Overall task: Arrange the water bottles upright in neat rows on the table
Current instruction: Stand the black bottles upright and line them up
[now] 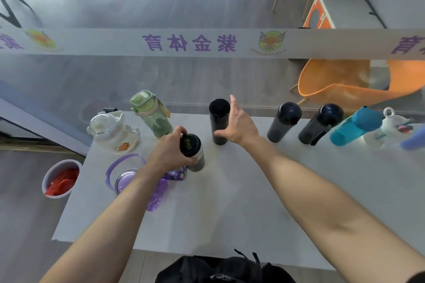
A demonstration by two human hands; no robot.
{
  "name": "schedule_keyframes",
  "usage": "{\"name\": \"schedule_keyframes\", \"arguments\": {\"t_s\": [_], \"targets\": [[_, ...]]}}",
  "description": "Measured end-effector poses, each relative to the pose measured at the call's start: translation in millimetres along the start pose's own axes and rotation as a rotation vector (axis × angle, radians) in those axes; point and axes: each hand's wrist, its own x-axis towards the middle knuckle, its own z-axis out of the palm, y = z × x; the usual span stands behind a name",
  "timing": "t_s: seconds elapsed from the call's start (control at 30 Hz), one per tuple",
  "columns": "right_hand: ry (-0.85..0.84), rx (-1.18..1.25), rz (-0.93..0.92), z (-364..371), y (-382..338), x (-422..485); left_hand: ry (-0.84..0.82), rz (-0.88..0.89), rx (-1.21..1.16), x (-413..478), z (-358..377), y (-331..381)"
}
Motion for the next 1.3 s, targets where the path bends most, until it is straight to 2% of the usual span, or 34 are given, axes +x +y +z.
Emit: {"name": "schedule_keyframes", "arguments": {"t_s": [0.1,0.23,0.37,0.57,0.63,0.77,0.83,0.9,1.1,1.3], "targets": [[-0.077,-0.084,0.14,7,28,-30,-0.049,0.084,-0.019,-2,10,14],[-0.364,0.041,0.097,12,57,-83,-0.16,0.193,-0.026,-4,36,49],[-0.269,0.171,0.038,5,71,-115,-0.2,0.259,0.005,1,63,82],[-0.15,0.116,0.01,1,83,-128,-0.357,0.258,-0.103,9,70,93],[-0.091,0.084,-0.021,4,80,-128,-0.27,0.31,-0.081,8,63,87],[0.053,0.04,-0.099,13,75,-126,0.135,0.395,0.081,8,41,82],[0.087,0.063,-0.065,13,75,-122,0.312,0.391,0.085,16,32,84],[0.112,0.085,-0.021,9,76,-113,0.397,0.337,0.079,32,27,86],[0.117,0.122,0.072,-19,70,-58,0.086,0.176,0.023,86,26,85],[0.138,0.114,0.136,-28,60,-20,0.086,0.165,0.033,101,26,84]]}}
